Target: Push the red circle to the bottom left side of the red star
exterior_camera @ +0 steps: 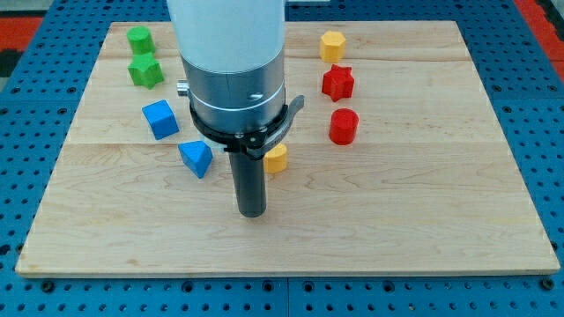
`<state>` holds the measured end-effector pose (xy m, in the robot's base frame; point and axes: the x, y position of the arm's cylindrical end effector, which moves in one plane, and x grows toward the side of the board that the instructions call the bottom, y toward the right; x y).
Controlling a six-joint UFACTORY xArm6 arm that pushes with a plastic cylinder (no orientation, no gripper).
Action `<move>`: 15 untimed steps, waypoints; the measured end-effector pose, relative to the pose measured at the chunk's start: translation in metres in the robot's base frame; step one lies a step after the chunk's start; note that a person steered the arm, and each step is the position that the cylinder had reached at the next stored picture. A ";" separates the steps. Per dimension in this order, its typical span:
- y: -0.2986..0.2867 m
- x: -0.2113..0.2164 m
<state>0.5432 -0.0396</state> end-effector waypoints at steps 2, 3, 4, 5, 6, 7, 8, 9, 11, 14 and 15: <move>0.000 0.049; 0.000 0.049; 0.031 0.054; 0.096 0.044; 0.163 -0.023; 0.187 -0.090; 0.150 -0.102; 0.108 -0.119; 0.178 -0.030; 0.183 0.051; 0.183 0.051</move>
